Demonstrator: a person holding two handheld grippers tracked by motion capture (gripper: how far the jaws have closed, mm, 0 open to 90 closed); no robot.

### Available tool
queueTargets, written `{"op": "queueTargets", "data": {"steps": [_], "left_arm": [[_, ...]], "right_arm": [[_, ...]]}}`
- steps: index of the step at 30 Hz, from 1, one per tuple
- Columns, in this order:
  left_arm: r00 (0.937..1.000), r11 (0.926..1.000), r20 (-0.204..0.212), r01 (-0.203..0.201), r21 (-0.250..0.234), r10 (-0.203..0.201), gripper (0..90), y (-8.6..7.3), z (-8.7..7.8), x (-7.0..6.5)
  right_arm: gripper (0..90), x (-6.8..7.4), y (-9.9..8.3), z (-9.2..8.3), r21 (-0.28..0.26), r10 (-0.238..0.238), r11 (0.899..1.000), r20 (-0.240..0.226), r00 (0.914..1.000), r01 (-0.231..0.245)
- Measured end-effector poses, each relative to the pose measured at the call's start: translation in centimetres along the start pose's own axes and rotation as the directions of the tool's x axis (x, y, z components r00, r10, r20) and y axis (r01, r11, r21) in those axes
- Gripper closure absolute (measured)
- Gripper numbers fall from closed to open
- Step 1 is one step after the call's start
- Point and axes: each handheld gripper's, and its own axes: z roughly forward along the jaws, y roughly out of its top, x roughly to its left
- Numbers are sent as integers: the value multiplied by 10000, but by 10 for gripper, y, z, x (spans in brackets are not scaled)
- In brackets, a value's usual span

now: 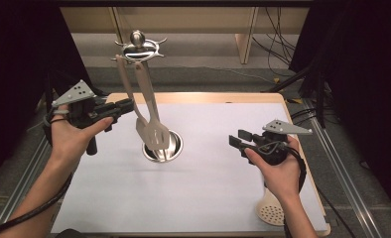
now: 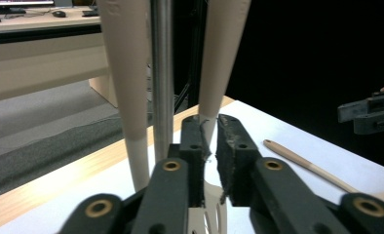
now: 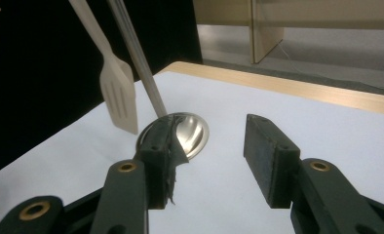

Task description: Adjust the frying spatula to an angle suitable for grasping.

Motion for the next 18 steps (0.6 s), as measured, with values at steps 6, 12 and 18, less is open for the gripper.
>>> {"op": "queueTargets", "data": {"steps": [6, 12, 18], "left_arm": [[9998, 9998, 19, 220, 18, -220, 885, 2, 1, -1], [9988, 9984, -151, 459, -338, -464, 888, 5, 1, -1], [9993, 9991, -320, 163, -391, -175, 888, 11, -4, -3]], "right_arm": [[562, -2, -1, -2, -65, -20, 10000, 13, 10000, 20], [562, -4, -3, -4, -22, -3, 10000, -18, 10000, 3], [562, -4, 1, -3, -147, -16, 9999, -14, 10000, 15]]}}
